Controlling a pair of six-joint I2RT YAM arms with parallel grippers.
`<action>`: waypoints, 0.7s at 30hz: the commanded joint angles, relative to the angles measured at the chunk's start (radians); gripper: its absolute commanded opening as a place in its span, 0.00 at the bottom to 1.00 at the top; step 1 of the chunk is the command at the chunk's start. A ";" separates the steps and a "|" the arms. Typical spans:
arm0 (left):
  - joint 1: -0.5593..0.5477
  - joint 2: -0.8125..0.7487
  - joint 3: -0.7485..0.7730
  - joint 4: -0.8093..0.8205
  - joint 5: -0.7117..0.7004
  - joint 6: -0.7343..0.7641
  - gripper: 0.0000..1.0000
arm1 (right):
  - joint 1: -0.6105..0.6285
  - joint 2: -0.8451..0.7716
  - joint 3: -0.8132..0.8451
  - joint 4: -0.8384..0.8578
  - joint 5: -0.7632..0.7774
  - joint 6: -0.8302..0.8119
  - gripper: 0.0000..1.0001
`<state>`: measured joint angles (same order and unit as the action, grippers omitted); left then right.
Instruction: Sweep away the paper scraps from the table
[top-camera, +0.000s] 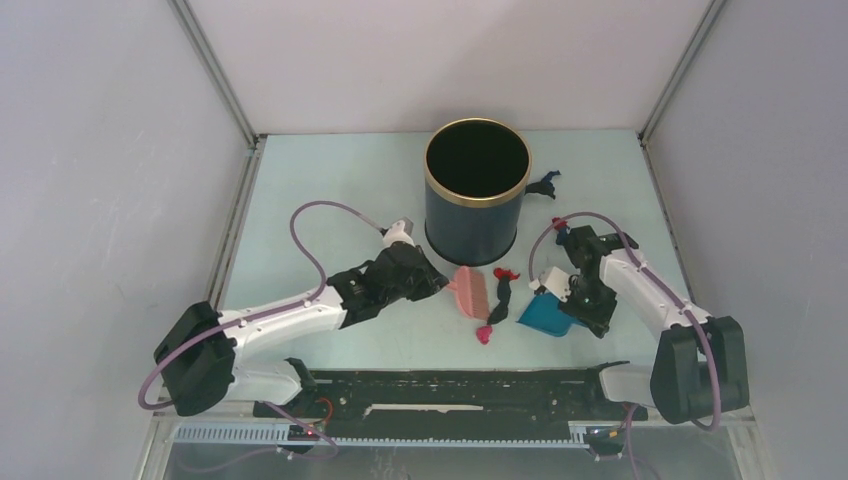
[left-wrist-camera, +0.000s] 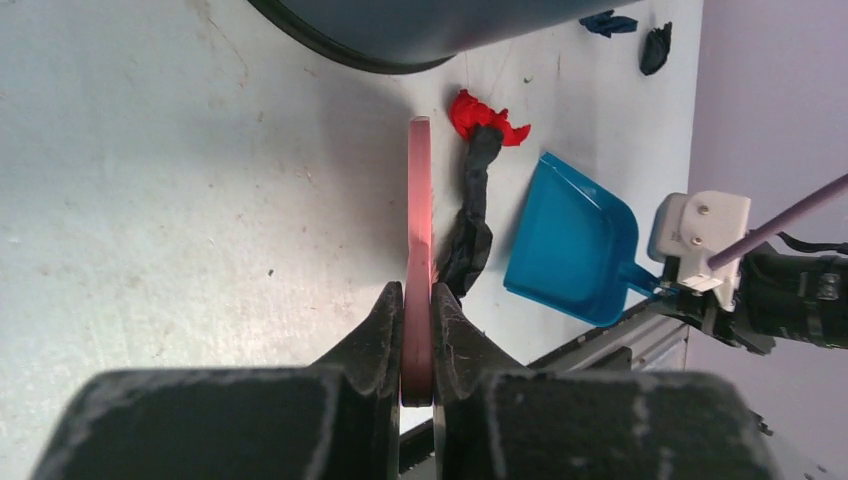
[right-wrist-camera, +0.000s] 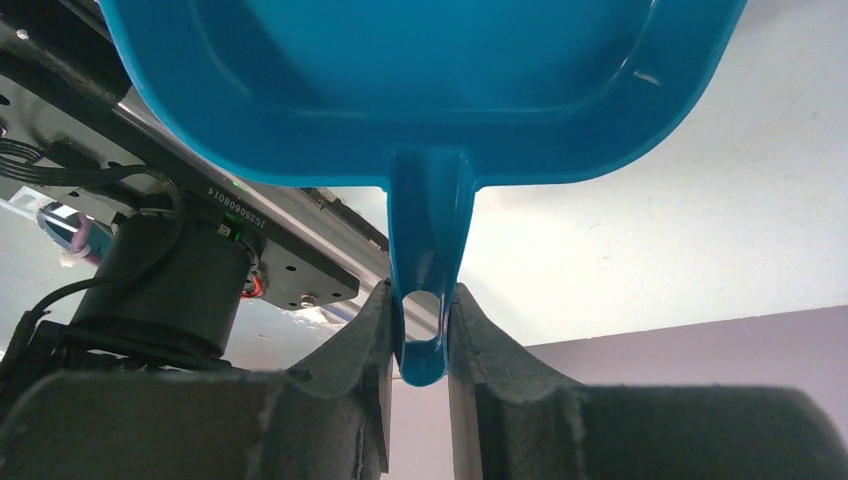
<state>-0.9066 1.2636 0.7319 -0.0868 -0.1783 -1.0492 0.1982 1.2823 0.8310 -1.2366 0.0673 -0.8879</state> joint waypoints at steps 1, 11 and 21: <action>-0.027 -0.004 0.011 0.041 0.018 -0.054 0.00 | 0.027 0.000 -0.026 0.008 0.015 0.039 0.00; -0.151 0.117 0.344 -0.383 -0.004 0.579 0.00 | 0.025 -0.065 -0.060 -0.016 0.025 0.044 0.00; -0.310 0.392 0.731 -0.689 -0.287 1.149 0.00 | 0.013 -0.145 -0.112 -0.033 0.003 0.046 0.00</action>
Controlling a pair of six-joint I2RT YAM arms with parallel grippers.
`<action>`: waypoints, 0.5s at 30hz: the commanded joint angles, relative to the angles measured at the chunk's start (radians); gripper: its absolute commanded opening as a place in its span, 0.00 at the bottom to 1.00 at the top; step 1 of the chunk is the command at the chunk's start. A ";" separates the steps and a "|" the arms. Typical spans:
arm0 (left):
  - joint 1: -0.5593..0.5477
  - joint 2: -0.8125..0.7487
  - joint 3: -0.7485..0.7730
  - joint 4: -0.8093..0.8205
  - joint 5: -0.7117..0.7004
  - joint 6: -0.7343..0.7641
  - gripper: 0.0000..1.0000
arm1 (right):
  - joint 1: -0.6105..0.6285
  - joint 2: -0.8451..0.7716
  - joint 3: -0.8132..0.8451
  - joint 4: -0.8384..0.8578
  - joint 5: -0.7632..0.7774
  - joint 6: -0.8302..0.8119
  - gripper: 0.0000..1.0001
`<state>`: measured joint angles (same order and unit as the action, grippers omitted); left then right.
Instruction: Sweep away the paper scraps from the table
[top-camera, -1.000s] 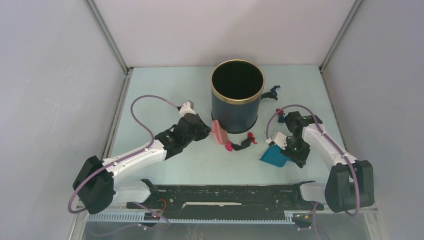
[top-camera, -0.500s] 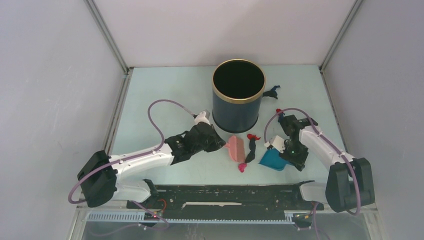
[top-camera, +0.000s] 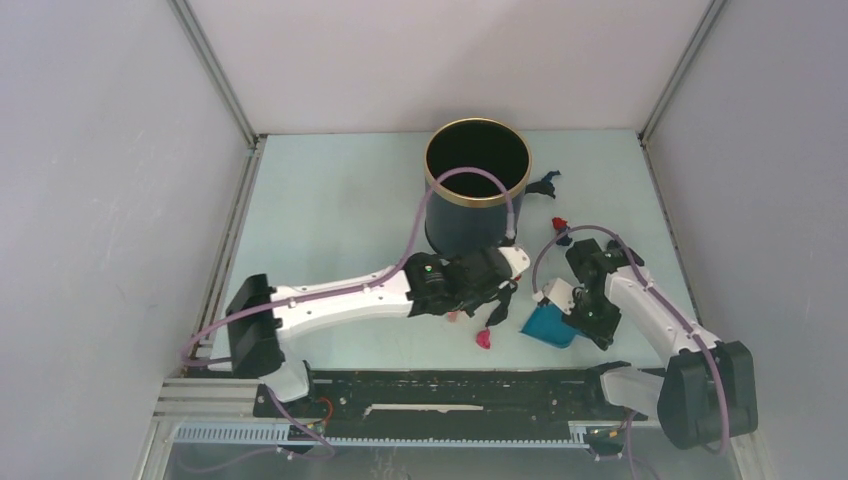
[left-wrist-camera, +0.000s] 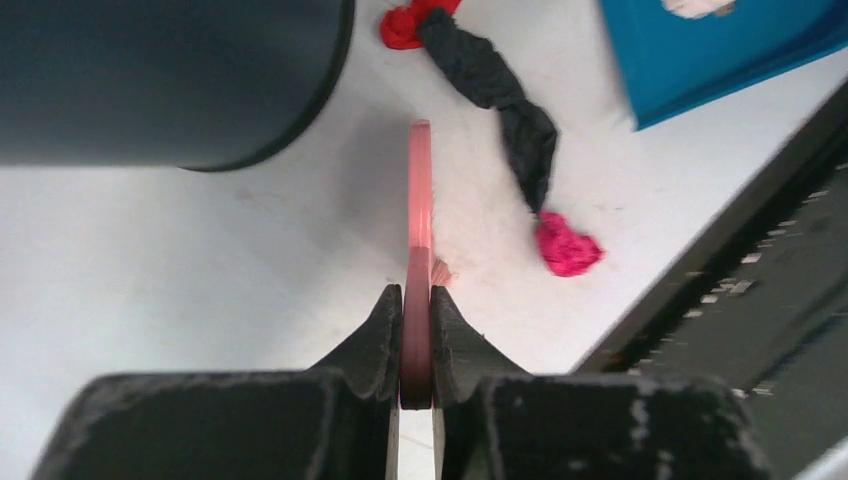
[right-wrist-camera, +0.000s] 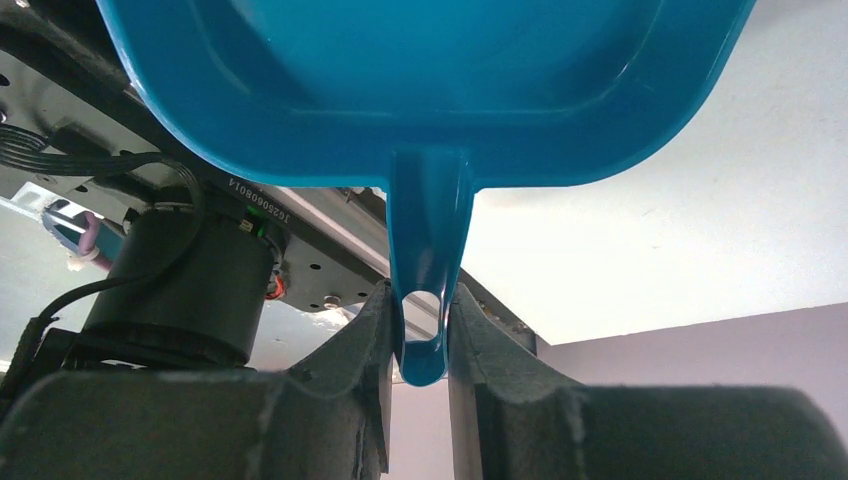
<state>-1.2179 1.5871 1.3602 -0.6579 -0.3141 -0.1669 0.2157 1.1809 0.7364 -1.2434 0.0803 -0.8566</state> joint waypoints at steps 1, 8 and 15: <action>0.001 0.083 0.121 -0.100 -0.166 0.304 0.00 | -0.004 -0.054 -0.025 -0.032 -0.010 0.012 0.00; 0.002 0.141 0.232 -0.017 -0.174 0.420 0.00 | -0.004 -0.142 -0.051 -0.065 -0.016 -0.019 0.00; 0.003 0.114 0.231 0.121 -0.016 0.460 0.00 | -0.001 -0.193 -0.055 -0.069 -0.023 -0.037 0.00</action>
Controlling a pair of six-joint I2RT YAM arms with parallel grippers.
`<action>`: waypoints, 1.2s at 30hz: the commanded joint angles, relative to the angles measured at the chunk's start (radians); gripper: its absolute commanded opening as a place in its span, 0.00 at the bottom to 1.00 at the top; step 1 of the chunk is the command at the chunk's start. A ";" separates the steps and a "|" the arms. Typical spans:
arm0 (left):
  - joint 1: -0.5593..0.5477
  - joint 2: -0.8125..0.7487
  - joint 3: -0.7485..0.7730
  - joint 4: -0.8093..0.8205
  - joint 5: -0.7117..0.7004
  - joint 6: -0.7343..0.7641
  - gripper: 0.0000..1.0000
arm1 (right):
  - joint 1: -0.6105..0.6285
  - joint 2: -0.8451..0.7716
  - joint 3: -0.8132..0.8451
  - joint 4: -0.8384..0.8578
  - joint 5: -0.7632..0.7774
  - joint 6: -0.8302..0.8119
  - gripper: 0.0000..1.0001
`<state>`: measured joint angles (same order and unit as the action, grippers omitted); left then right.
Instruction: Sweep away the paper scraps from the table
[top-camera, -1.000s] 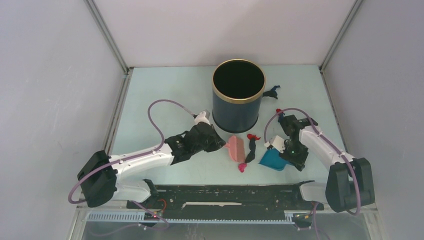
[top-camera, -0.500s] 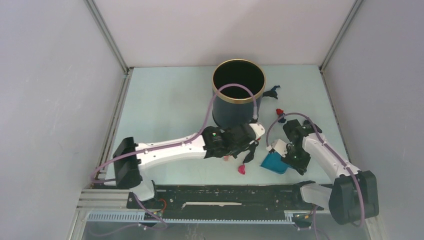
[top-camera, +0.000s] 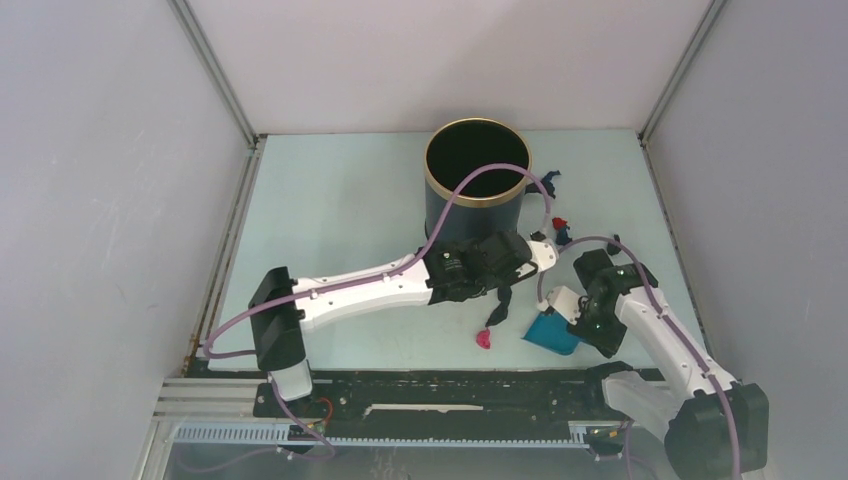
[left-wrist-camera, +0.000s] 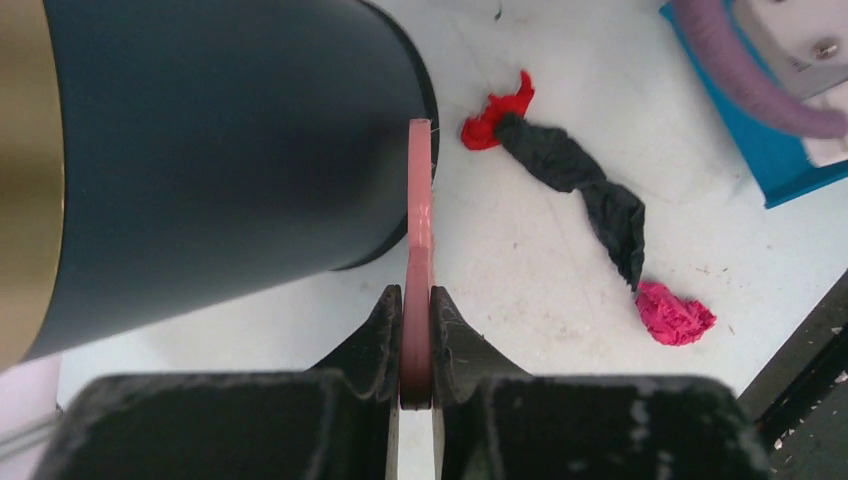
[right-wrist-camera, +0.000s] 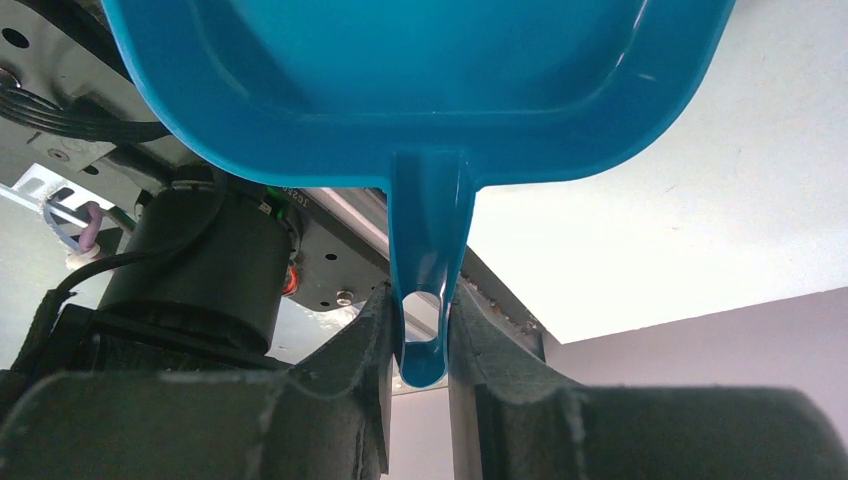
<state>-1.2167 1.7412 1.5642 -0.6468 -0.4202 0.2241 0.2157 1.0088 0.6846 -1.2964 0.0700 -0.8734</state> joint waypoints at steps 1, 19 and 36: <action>0.002 -0.039 0.021 0.139 0.099 0.089 0.00 | -0.001 -0.020 -0.005 -0.014 -0.012 -0.019 0.00; 0.025 0.130 0.046 0.216 0.217 0.197 0.00 | 0.061 -0.020 -0.016 0.008 -0.020 -0.003 0.00; -0.003 -0.147 -0.093 0.140 0.363 -0.064 0.00 | 0.213 0.022 -0.068 0.107 0.054 0.036 0.00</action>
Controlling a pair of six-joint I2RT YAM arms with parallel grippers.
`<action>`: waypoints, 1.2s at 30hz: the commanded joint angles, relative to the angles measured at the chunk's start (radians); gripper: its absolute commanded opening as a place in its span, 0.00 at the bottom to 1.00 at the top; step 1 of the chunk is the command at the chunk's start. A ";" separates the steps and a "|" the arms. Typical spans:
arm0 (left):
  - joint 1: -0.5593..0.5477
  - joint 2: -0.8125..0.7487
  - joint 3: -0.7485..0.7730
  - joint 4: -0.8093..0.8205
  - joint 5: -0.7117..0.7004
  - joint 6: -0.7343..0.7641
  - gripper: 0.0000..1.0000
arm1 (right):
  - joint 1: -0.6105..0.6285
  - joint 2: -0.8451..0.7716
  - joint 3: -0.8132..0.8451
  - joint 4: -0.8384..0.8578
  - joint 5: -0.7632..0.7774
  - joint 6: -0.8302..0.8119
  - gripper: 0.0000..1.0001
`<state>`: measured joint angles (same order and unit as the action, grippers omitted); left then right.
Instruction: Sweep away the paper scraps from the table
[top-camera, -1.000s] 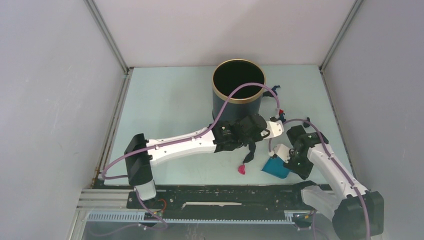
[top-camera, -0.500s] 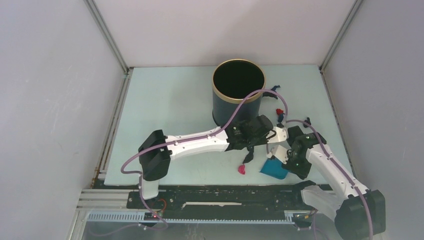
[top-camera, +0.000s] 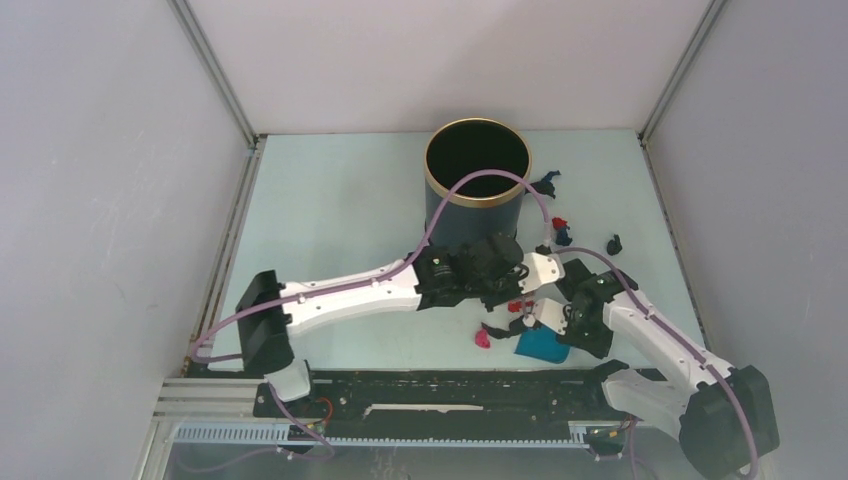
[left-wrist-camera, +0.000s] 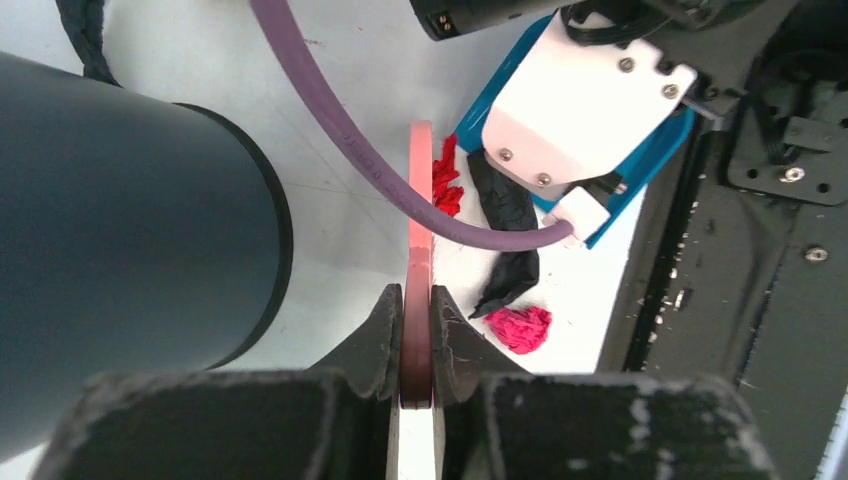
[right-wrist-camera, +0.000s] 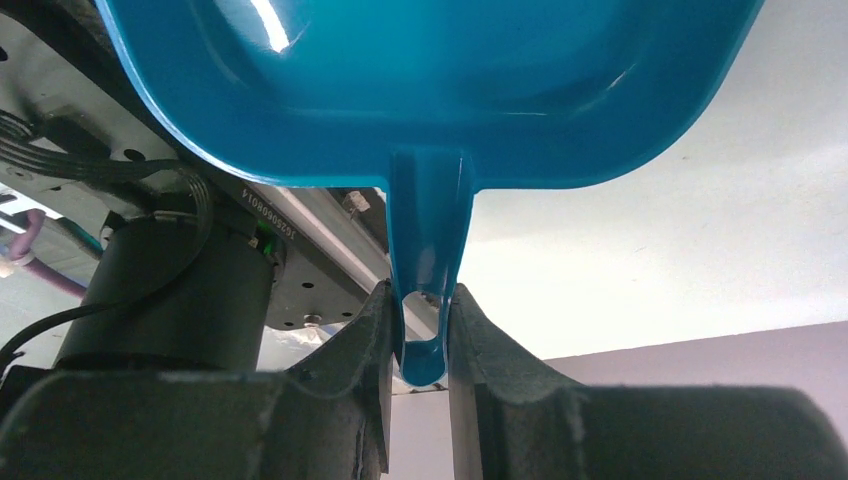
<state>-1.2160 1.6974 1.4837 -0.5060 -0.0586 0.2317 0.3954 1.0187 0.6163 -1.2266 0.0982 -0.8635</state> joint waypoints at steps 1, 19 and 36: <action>-0.004 -0.116 -0.015 -0.002 -0.029 -0.076 0.00 | 0.042 0.017 -0.001 0.042 0.030 0.031 0.00; -0.036 -0.303 -0.213 -0.356 -0.549 -1.118 0.00 | 0.078 0.080 0.004 0.069 0.111 0.020 0.00; -0.068 0.046 -0.016 -0.116 -0.372 -1.342 0.00 | 0.159 0.087 0.043 0.072 0.082 0.065 0.00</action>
<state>-1.2778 1.6669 1.4090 -0.7113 -0.5056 -1.0393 0.5220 1.1034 0.6228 -1.1648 0.1993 -0.8314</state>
